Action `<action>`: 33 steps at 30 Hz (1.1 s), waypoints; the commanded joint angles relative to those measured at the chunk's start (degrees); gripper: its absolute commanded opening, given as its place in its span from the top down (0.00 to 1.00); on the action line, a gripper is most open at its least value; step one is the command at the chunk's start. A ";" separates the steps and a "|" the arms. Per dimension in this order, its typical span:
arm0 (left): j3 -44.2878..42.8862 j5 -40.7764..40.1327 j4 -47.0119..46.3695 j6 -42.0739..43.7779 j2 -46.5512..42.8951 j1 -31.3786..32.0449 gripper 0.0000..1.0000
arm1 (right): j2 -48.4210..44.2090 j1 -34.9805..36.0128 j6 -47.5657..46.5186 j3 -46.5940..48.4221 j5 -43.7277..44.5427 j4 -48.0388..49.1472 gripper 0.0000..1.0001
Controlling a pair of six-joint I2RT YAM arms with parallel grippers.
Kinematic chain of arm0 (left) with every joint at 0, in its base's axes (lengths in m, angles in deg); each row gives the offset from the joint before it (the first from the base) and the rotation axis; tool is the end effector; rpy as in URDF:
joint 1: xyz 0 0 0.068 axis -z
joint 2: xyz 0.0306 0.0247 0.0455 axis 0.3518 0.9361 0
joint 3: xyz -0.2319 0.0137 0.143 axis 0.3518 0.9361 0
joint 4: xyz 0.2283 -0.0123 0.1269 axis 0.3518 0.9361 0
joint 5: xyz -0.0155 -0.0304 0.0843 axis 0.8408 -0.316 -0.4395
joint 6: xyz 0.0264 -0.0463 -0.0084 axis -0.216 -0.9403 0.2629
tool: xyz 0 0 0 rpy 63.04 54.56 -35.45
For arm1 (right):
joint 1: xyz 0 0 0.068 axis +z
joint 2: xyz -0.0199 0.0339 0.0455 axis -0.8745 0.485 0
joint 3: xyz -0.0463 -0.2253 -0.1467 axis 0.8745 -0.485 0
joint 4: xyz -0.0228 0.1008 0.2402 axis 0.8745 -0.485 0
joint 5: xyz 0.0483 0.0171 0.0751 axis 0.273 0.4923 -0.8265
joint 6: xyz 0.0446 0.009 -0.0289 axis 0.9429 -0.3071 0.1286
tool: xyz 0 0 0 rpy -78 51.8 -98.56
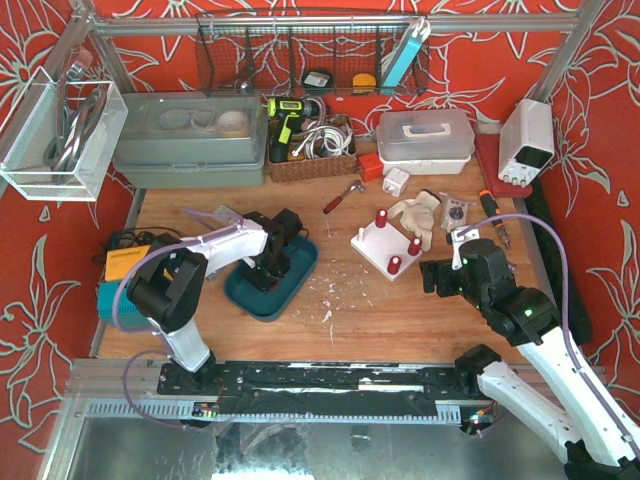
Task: Install the large spring
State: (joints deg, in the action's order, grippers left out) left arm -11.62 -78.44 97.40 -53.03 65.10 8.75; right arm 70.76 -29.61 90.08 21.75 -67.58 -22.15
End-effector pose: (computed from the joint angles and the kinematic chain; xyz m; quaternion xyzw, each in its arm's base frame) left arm 0.2577 -0.1410 0.1659 -0.4560 0.8883 0.0041 0.0544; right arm 0.1125 0.0619 0.3062 -0.0608 0.8903 0.1244 0.4338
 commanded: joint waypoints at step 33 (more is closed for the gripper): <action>12.00 3.21 -38.31 54.55 -33.83 4.33 0.99 | 32.16 -0.17 3.13 28.44 -17.90 -9.49 0.11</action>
State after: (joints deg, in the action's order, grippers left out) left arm -4.67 -79.29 74.10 -17.40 36.71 11.28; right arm 98.45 -29.61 92.88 43.15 -77.40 -27.75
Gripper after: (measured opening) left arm 0.315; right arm 0.913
